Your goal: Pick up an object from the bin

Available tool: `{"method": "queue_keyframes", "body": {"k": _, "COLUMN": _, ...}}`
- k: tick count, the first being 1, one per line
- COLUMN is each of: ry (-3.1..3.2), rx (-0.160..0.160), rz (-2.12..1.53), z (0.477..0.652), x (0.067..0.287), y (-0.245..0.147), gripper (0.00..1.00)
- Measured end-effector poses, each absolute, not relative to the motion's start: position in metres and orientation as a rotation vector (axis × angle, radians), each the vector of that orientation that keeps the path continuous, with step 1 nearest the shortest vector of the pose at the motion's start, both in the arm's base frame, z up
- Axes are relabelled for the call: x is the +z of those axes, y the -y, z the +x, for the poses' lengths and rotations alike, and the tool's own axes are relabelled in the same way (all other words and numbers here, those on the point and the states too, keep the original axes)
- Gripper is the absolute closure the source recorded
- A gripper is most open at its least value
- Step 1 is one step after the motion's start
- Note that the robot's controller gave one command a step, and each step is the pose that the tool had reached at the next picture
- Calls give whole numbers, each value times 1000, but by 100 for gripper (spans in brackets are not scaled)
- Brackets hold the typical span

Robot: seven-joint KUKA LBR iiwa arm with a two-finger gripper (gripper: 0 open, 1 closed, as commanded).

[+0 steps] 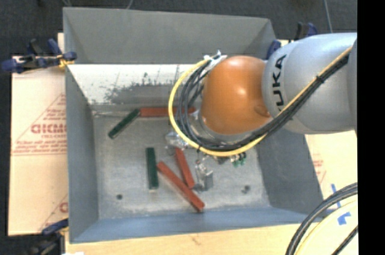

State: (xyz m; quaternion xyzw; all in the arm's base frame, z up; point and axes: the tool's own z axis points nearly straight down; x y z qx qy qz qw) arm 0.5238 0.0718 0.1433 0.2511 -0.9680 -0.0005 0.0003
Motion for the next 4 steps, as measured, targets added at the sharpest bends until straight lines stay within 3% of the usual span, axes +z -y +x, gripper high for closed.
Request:
{"method": "queue_keyframes", "body": {"k": 1, "ry": 2800, "rx": 1, "rz": 1438, "z": 552, "x": 71, "y": -97, "gripper": 0}}
{"method": "queue_keyframes", "body": {"k": 2, "ry": 2782, "rx": 2, "rz": 1462, "z": 522, "x": 113, "y": -84, "gripper": 0}}
{"method": "queue_keyframes", "body": {"k": 3, "ry": 2684, "rx": -1, "rz": 1644, "z": 524, "x": 71, "y": -70, "gripper": 0}}
{"method": "queue_keyframes", "body": {"k": 4, "ry": 2740, "rx": 5, "rz": 1549, "z": 554, "x": 90, "y": -28, "gripper": 0}}
